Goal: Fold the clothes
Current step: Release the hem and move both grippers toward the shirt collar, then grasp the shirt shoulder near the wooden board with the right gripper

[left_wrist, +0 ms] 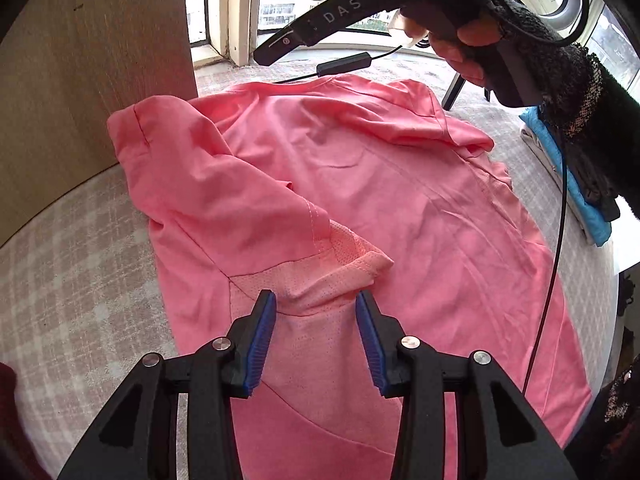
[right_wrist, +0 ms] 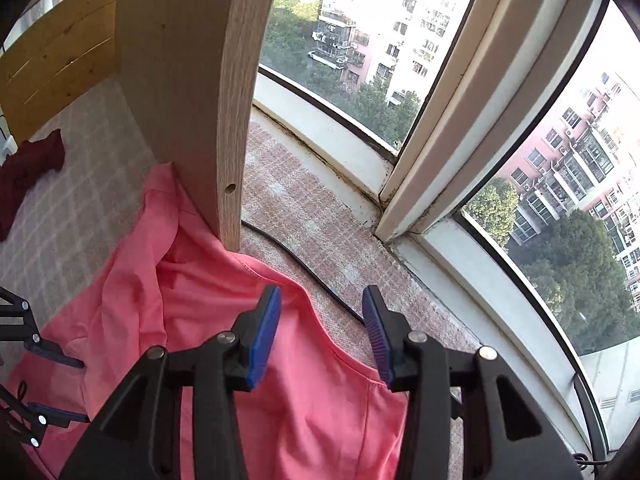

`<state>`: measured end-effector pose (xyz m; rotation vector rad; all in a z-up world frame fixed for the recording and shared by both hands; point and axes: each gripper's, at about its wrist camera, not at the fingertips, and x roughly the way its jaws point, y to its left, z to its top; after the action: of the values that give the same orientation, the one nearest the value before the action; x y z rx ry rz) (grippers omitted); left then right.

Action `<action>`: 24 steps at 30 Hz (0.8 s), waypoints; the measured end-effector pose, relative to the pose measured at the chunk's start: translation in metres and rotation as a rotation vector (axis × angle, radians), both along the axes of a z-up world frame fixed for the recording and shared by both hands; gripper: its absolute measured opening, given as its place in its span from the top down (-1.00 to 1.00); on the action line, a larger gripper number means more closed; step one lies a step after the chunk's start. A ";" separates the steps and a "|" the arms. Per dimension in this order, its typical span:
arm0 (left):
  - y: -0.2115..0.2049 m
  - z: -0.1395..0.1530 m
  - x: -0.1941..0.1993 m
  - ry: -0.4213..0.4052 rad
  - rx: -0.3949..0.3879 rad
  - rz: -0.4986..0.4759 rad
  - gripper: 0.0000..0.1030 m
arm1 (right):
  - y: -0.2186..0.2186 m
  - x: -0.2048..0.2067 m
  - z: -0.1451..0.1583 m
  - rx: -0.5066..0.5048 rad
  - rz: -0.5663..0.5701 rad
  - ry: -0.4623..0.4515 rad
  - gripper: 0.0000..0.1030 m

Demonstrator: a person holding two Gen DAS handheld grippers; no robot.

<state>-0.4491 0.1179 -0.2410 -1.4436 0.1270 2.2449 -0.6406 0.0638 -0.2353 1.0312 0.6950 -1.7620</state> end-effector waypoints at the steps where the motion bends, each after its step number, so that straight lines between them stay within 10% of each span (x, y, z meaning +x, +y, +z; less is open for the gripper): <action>1: 0.001 0.001 -0.001 0.006 0.004 -0.002 0.23 | 0.004 0.004 0.002 -0.038 0.037 -0.092 0.19; 4: 0.005 0.000 -0.006 0.016 -0.011 -0.017 0.23 | 0.000 0.026 -0.015 -0.017 0.151 -0.245 0.19; 17: -0.033 -0.006 -0.030 -0.015 -0.046 -0.030 0.21 | -0.029 0.068 -0.054 0.107 0.344 -0.168 0.36; 24: -0.025 -0.013 -0.033 -0.028 -0.093 -0.077 0.12 | -0.037 0.067 -0.057 0.165 0.322 -0.131 0.93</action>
<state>-0.4825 0.0932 -0.2542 -1.4909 0.2776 2.1818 -0.5736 0.0266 -0.2925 1.0681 0.8816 -1.3659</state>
